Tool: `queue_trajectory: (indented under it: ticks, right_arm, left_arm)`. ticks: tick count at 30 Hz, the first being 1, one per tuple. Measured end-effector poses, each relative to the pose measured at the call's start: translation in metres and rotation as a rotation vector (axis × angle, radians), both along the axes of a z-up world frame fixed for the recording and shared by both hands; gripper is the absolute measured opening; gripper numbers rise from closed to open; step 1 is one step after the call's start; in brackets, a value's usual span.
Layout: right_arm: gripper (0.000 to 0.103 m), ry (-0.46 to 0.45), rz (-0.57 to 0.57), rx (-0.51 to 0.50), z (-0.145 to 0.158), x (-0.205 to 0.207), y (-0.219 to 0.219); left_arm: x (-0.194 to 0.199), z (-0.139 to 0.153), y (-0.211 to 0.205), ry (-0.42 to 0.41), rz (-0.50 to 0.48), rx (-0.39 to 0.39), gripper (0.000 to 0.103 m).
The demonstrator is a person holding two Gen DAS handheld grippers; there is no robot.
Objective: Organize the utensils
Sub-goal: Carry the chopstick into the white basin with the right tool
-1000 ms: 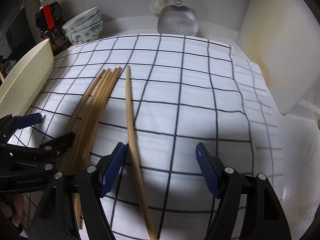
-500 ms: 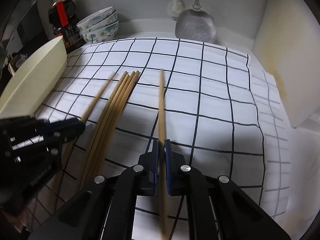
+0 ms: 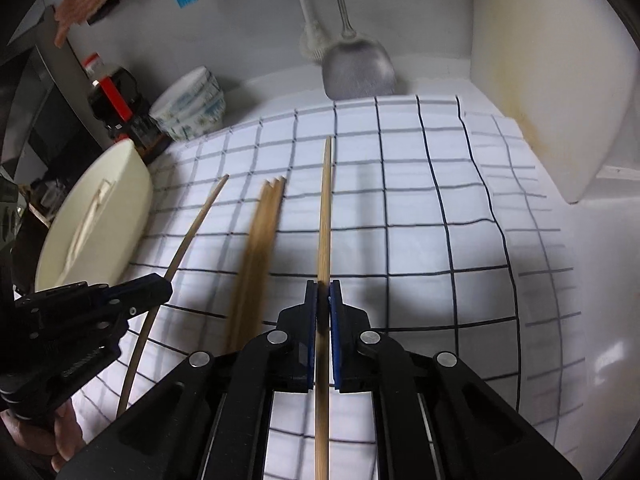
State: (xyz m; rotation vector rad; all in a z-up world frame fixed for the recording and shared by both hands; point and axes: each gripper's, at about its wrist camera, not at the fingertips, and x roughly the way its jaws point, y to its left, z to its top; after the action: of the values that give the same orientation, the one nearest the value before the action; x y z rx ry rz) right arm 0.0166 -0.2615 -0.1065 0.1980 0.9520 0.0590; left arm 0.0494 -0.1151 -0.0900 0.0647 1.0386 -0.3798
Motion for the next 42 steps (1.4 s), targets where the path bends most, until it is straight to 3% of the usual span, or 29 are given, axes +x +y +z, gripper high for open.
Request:
queue_trajectory:
  ticks: [9,14,19,29,42]
  right_arm:
    - [0.006,-0.061,0.071,0.039,0.046,0.008,0.062]
    - [0.006,-0.095,0.158,0.045,0.070,0.027,0.116]
    - [0.006,-0.093,0.242,0.050,0.078,0.052,0.177]
    - [0.006,-0.024,0.326,0.082,0.058,0.108,0.266]
    - [0.006,0.100,0.301,0.059,0.019,0.140,0.299]
  left_arm:
    - [-0.008,0.060,0.074,-0.113,0.072,-0.040,0.007]
    - [0.001,0.072,0.137,-0.091,0.177,-0.062,0.007]
    - [0.018,0.079,0.196,-0.120,0.260,-0.034,0.007]
    - [0.064,0.050,0.264,-0.068,0.323,-0.008,0.007]
    - [0.097,0.016,0.277,0.009,0.310,-0.028,0.007]
